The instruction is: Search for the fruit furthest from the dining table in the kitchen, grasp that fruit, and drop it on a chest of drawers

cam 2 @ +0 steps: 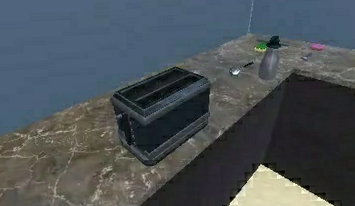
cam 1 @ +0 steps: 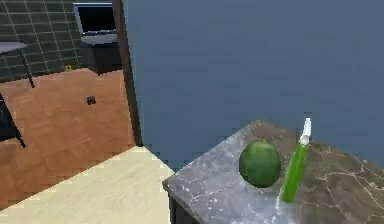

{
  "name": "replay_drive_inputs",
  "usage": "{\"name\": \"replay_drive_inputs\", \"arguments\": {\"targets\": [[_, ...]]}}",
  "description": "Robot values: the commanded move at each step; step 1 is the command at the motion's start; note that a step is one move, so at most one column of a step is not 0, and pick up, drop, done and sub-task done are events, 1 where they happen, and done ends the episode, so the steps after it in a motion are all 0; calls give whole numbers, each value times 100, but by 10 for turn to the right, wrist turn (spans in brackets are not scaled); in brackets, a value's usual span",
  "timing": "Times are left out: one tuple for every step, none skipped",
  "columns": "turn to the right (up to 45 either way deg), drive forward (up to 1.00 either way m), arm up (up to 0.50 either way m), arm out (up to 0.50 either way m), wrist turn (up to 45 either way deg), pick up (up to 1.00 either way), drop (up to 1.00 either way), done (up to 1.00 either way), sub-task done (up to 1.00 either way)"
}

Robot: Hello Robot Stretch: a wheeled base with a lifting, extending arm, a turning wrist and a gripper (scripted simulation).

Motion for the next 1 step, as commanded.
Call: {"name": "replay_drive_inputs", "arguments": {"targets": [[-450, 0, 0, 0, 0, 0, 0, 0, 0]]}}
